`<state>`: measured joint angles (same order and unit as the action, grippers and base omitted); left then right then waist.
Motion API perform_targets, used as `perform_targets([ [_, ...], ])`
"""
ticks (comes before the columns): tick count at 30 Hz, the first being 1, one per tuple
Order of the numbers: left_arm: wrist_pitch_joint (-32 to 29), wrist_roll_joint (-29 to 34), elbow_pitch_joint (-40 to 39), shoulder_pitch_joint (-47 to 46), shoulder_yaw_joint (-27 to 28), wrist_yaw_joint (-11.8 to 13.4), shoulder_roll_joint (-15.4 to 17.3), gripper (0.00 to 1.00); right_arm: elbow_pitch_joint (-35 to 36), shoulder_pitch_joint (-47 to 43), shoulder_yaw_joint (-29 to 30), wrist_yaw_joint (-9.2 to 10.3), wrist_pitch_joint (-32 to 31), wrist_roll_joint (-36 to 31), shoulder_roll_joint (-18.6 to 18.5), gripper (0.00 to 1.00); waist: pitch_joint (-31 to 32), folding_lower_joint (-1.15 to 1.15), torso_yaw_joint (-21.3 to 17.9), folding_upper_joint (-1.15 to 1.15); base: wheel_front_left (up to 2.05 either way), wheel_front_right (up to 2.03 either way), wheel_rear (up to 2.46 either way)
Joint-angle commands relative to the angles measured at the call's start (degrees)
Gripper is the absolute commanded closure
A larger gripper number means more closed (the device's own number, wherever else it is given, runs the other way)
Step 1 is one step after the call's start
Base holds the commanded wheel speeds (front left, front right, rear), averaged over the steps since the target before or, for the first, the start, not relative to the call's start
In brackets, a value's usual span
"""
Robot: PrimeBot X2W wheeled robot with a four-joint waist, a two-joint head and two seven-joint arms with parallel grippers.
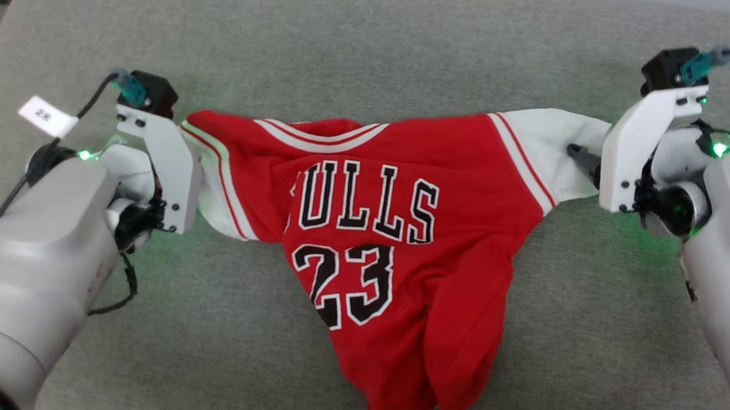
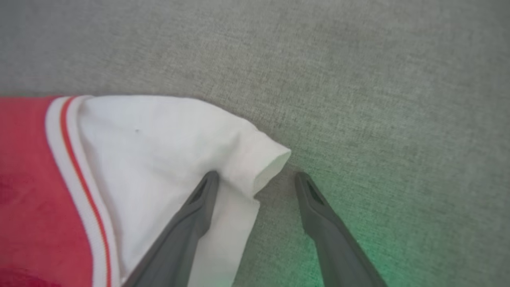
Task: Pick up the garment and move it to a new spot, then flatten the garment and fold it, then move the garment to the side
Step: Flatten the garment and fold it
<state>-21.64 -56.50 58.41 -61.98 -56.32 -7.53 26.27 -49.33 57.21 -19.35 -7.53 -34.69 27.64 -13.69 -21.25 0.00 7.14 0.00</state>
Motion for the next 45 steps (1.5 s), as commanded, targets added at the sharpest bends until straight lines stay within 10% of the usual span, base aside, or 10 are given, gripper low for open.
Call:
perform_targets([
  [1,-0.16,-0.29,0.77,1.15,-0.87,0.13,-1.22,1.00,-2.76,-1.05,-1.15,0.08,-1.12,-0.63,0.90,0.23,-0.37,0.00,0.56,0.00,0.00,0.00,0.00],
  [2,0.00,-0.42,0.98,1.02,-0.98,0.13,-1.29,1.00,-4.28,-0.50,-0.75,0.08,-0.89,-0.35,1.04,0.89,-0.39,0.00,0.65,0.00,0.00,0.00,0.00],
  [3,0.09,-0.40,1.37,0.72,-1.04,0.15,-1.33,1.00,-5.44,0.01,-1.15,0.08,-0.85,-0.86,1.07,1.00,-0.35,0.00,0.72,0.00,0.00,0.00,0.00],
  [13,1.39,-1.15,2.36,-4.51,-1.12,0.14,0.09,1.00,-6.19,4.57,-2.57,0.08,5.72,1.36,-0.36,1.00,3.14,0.00,-0.42,0.00,0.00,0.00,0.00],
  [31,4.49,-1.46,-6.55,-19.15,-1.48,0.13,5.99,1.00,12.62,8.10,-3.29,0.08,14.91,9.15,-9.64,1.00,14.09,0.00,-4.82,0.00,0.00,0.00,0.00],
  [45,5.39,-0.62,-4.74,-29.44,-0.20,0.60,3.89,1.00,13.22,15.34,0.76,0.08,15.65,6.73,-7.17,1.00,12.89,0.00,-6.23,0.00,0.00,0.00,0.00],
])
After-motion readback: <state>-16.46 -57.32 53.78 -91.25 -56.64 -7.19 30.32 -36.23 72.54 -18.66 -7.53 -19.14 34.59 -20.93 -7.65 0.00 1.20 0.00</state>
